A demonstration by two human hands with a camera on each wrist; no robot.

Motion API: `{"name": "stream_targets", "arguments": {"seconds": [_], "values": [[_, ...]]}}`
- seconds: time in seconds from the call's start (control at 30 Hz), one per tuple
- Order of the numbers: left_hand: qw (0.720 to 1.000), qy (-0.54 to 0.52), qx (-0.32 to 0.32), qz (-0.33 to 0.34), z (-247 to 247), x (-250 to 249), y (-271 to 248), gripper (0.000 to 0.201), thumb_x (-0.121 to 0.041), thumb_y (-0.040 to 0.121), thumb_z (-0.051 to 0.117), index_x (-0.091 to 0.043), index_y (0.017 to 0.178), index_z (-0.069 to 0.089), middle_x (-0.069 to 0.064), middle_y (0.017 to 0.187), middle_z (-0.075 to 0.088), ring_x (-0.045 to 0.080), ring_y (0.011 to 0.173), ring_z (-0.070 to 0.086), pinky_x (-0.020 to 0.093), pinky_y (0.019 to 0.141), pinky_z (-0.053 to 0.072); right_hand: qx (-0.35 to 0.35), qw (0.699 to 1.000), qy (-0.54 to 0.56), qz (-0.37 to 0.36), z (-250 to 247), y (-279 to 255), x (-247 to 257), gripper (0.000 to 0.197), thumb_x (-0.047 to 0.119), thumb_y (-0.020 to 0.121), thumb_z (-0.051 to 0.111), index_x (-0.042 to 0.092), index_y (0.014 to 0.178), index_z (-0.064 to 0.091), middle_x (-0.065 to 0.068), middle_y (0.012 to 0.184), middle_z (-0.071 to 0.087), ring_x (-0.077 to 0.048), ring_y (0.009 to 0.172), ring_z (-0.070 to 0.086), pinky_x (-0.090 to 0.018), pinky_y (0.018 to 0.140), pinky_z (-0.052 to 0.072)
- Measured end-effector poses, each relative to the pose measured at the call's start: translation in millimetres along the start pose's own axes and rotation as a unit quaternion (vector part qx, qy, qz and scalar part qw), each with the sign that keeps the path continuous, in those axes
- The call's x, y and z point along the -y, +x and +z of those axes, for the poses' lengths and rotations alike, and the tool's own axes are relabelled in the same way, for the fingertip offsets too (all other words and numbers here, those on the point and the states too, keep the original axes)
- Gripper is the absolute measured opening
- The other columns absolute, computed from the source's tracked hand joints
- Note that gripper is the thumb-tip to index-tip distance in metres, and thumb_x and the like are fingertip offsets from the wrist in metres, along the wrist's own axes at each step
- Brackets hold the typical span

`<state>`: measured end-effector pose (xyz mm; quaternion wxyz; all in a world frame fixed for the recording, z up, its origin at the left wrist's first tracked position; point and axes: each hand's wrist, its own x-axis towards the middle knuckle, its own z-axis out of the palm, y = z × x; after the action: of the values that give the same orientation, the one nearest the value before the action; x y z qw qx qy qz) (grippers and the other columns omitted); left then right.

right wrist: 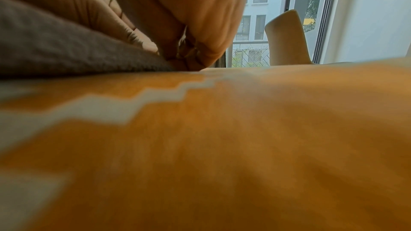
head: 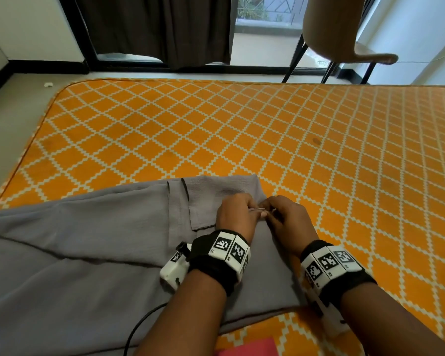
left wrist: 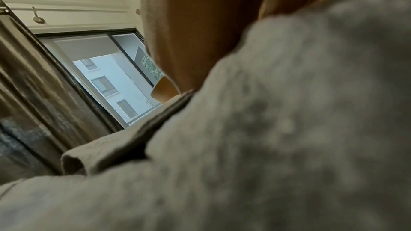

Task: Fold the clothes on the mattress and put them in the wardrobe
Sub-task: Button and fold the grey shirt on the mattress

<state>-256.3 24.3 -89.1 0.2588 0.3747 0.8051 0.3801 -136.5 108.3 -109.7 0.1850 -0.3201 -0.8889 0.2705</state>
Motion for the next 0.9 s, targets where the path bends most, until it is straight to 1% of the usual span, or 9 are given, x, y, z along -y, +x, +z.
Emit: {"name": "stream_targets", "arguments": {"seconds": [0.17, 0.3, 0.4, 0.47, 0.57, 0.63, 0.73, 0.8, 0.9], "values": [[1.000, -0.030, -0.009, -0.003, 1, 1, -1, 0.016, -0.027, 0.083, 0.075, -0.012, 0.078, 0.071, 0.004, 0.080, 0.070, 0.019, 0.076, 0.064, 0.032, 0.068, 0.053, -0.009, 1.000, -0.001, 0.001, 0, 2, -5, 0.010, 0.008, 0.089, 0.065, 0.014, 0.092, 0.072, -0.002, 0.088, 0.065, -0.015, 0.078, 0.055, -0.012, 0.067, 0.037], [1.000, -0.018, 0.000, 0.004, 2, 2, 0, 0.012, -0.021, 0.087, 0.071, -0.012, 0.080, 0.068, 0.004, 0.083, 0.068, 0.020, 0.080, 0.063, 0.034, 0.071, 0.053, 0.007, 1.000, 0.003, 0.021, 1, 3, -1, 0.010, 0.009, 0.091, 0.061, 0.016, 0.089, 0.068, -0.003, 0.089, 0.062, -0.018, 0.079, 0.054, -0.018, 0.067, 0.039], [0.999, -0.034, -0.008, -0.005, 2, 1, -2, 0.004, -0.013, 0.086, 0.069, -0.015, 0.086, 0.066, 0.004, 0.087, 0.069, 0.019, 0.082, 0.064, 0.035, 0.075, 0.054, 0.017, 0.999, 0.010, 0.033, 0, 3, 1, 0.013, 0.011, 0.092, 0.062, 0.022, 0.086, 0.065, 0.000, 0.089, 0.060, -0.010, 0.076, 0.051, -0.009, 0.064, 0.034], [0.999, -0.046, -0.005, -0.009, 1, 1, -3, 0.006, -0.010, 0.087, 0.065, -0.015, 0.090, 0.066, 0.003, 0.090, 0.068, 0.018, 0.084, 0.064, 0.032, 0.074, 0.053, 0.014, 0.999, 0.031, 0.039, -2, 1, 1, 0.020, 0.010, 0.090, 0.065, 0.028, 0.083, 0.060, 0.003, 0.090, 0.060, -0.004, 0.077, 0.052, -0.006, 0.066, 0.035], [0.999, -0.039, -0.002, 0.002, -2, -1, -5, 0.011, -0.014, 0.095, 0.054, -0.012, 0.091, 0.064, 0.002, 0.089, 0.065, 0.016, 0.082, 0.058, 0.024, 0.068, 0.040, 0.011, 0.998, 0.041, 0.048, -3, -4, 1, 0.020, 0.010, 0.085, 0.071, 0.026, 0.083, 0.060, 0.003, 0.091, 0.062, -0.012, 0.082, 0.056, -0.011, 0.069, 0.039], [0.999, -0.041, -0.005, 0.000, -2, -1, -4, 0.015, -0.017, 0.098, 0.050, -0.015, 0.087, 0.060, -0.001, 0.085, 0.062, 0.015, 0.079, 0.054, 0.023, 0.066, 0.035, 0.009, 0.999, 0.030, 0.044, -3, -5, 3, 0.017, 0.009, 0.083, 0.072, 0.022, 0.084, 0.060, 0.002, 0.088, 0.060, -0.012, 0.080, 0.056, -0.012, 0.068, 0.039], [0.998, -0.064, 0.009, -0.002, -2, -2, -6, 0.011, -0.024, 0.093, 0.061, -0.016, 0.086, 0.064, -0.003, 0.082, 0.065, 0.011, 0.077, 0.059, 0.019, 0.061, 0.040, 0.005, 0.999, 0.018, 0.034, -4, -6, 5, 0.021, 0.009, 0.082, 0.073, 0.025, 0.083, 0.058, 0.003, 0.087, 0.059, -0.007, 0.077, 0.053, -0.008, 0.066, 0.036], [0.996, -0.086, 0.031, -0.003, -2, 0, -8, 0.010, -0.023, 0.083, 0.073, -0.015, 0.086, 0.068, -0.003, 0.085, 0.070, 0.008, 0.080, 0.064, 0.016, 0.066, 0.047, 0.002, 0.999, 0.008, 0.035, -3, -6, 5, 0.016, 0.007, 0.080, 0.072, 0.020, 0.084, 0.064, -0.001, 0.088, 0.061, -0.013, 0.078, 0.055, -0.011, 0.067, 0.038], [0.996, -0.078, 0.051, 0.000, -5, 1, -7, 0.011, -0.018, 0.076, 0.080, -0.015, 0.084, 0.073, -0.002, 0.085, 0.072, 0.007, 0.081, 0.066, 0.022, 0.075, 0.053, 0.005, 0.999, -0.008, 0.040, -2, -9, 6, 0.013, 0.007, 0.079, 0.071, 0.015, 0.090, 0.070, -0.003, 0.088, 0.061, -0.017, 0.079, 0.056, -0.009, 0.066, 0.037]]}}
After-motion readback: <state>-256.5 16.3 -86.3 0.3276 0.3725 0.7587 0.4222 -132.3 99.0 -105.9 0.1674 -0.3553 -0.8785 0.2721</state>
